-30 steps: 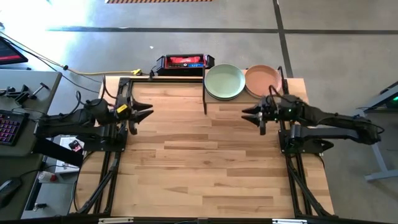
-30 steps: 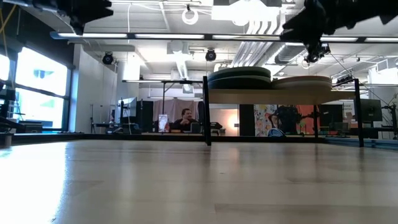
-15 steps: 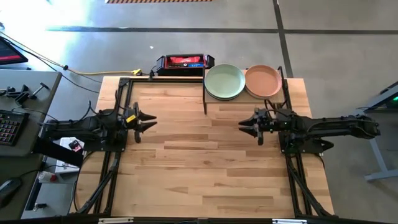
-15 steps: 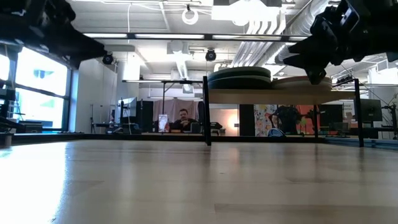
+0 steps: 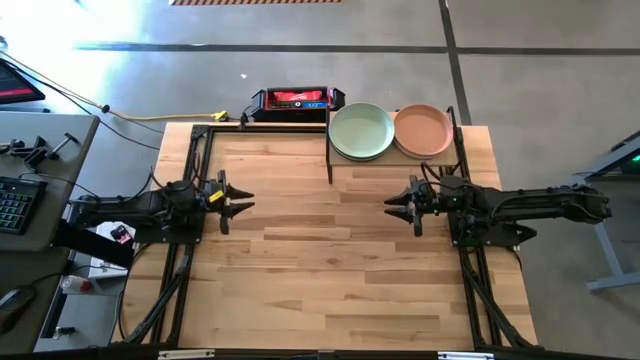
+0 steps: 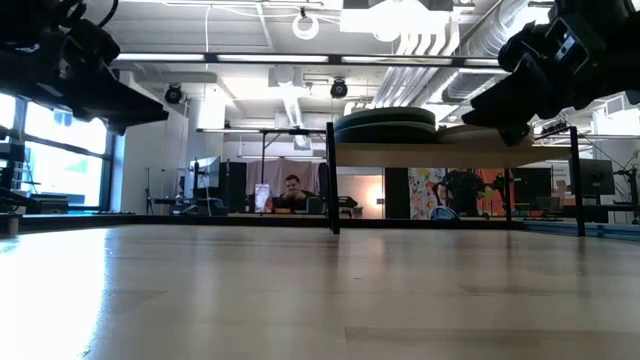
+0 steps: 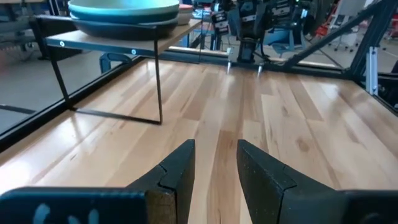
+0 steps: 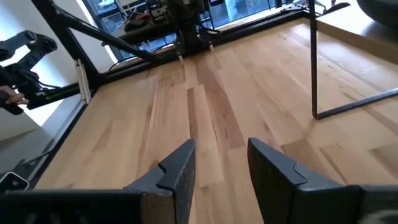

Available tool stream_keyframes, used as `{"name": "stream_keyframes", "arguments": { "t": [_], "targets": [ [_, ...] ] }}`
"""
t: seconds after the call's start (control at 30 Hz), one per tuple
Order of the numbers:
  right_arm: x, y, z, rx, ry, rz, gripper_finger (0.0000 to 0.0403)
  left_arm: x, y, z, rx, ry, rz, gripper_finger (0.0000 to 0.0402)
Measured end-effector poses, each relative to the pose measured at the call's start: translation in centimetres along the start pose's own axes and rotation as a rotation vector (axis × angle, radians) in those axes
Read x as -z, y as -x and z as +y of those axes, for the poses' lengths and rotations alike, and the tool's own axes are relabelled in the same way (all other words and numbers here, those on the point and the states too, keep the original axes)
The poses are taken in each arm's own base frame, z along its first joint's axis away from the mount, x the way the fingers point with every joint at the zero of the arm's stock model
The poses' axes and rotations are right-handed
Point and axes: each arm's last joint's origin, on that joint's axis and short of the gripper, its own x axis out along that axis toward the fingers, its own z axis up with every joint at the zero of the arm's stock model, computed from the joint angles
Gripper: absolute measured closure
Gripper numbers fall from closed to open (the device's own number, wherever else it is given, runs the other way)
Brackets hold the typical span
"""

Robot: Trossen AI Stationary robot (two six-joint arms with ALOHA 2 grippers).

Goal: Place and stack plates onto a shelf
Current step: Return to Home Position

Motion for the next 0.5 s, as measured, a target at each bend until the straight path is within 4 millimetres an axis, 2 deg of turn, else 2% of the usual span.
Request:
{"name": "stream_keyframes", "arguments": {
  "t": [0.4,0.5],
  "targets": [
    [0.29,-0.01,-0.09,0.009,0.019,0.030,0.0275,0.04,-0.01,0.03,-0.009,0.049,0.004,0.0296],
    [0.56,0.00,-0.24,0.042,0.012,0.053,0.0275,0.03,-0.01,0.09,-0.029,0.009,0.002,0.0296]
  ]
}}
